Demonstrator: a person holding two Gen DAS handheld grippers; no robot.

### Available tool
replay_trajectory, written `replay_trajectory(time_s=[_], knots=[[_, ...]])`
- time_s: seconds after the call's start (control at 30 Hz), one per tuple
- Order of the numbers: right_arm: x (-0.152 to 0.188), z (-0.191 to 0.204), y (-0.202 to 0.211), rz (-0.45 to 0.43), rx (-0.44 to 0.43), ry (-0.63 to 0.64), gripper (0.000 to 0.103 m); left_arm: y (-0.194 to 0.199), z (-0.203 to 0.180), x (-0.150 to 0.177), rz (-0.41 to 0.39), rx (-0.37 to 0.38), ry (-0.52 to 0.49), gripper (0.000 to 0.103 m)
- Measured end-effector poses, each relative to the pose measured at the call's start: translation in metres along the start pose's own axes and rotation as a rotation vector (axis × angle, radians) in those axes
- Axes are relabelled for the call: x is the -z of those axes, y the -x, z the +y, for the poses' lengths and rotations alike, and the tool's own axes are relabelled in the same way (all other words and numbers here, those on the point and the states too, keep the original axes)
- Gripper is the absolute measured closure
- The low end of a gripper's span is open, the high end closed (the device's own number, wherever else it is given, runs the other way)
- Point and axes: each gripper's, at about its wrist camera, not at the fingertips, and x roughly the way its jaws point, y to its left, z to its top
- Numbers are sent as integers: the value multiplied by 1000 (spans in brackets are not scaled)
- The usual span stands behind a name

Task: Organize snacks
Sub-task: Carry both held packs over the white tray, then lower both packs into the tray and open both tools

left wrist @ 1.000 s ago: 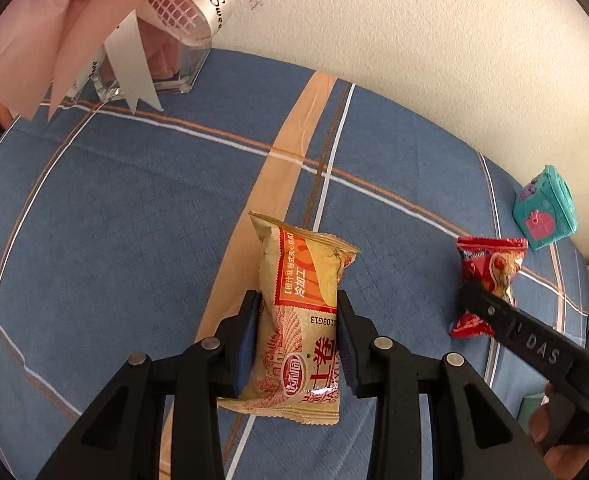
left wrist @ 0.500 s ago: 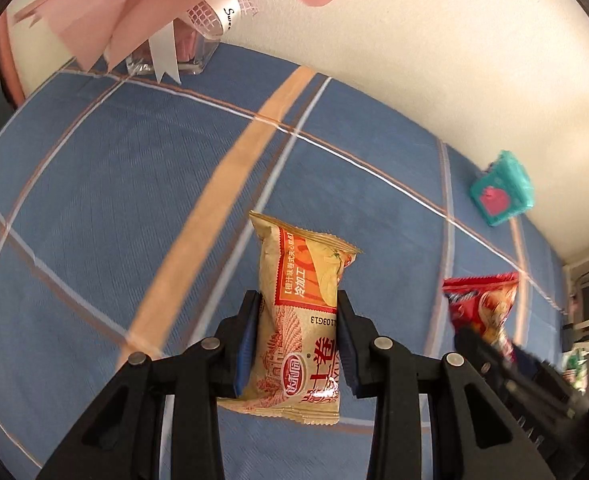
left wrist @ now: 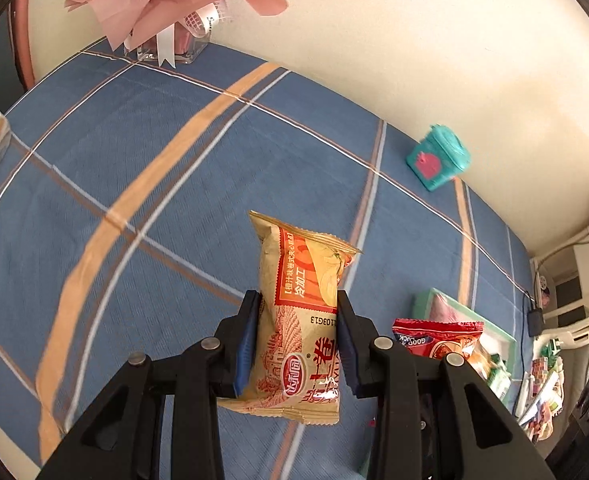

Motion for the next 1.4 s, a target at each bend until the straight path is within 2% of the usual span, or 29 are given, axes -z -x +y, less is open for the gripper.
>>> replay_trajectory(time_s=[0.2, 0.37, 0.6, 0.77, 0.87, 1.0, 1.4], knots=[[21, -34, 41, -61, 27, -55, 48, 20, -32, 32, -23, 40, -22, 65], [28, -81, 72, -114, 81, -140, 48, 26, -80, 62, -23, 69, -137, 65], [38, -166, 80, -63, 131, -347, 48, 14, -137, 105, 51, 104, -284, 65], [47, -202, 84, -37, 153, -424, 48, 5, -168, 129, 85, 95, -374, 65], [49, -211, 86, -39, 154, -438, 48, -2, -178, 136, 110, 98, -393, 65], [48, -213, 87, -38, 158, -432, 48, -11, -183, 143, 125, 60, -414, 65], [47, -216, 66, 24, 159, -421, 48, -25, -184, 143, 164, 44, -419, 63]])
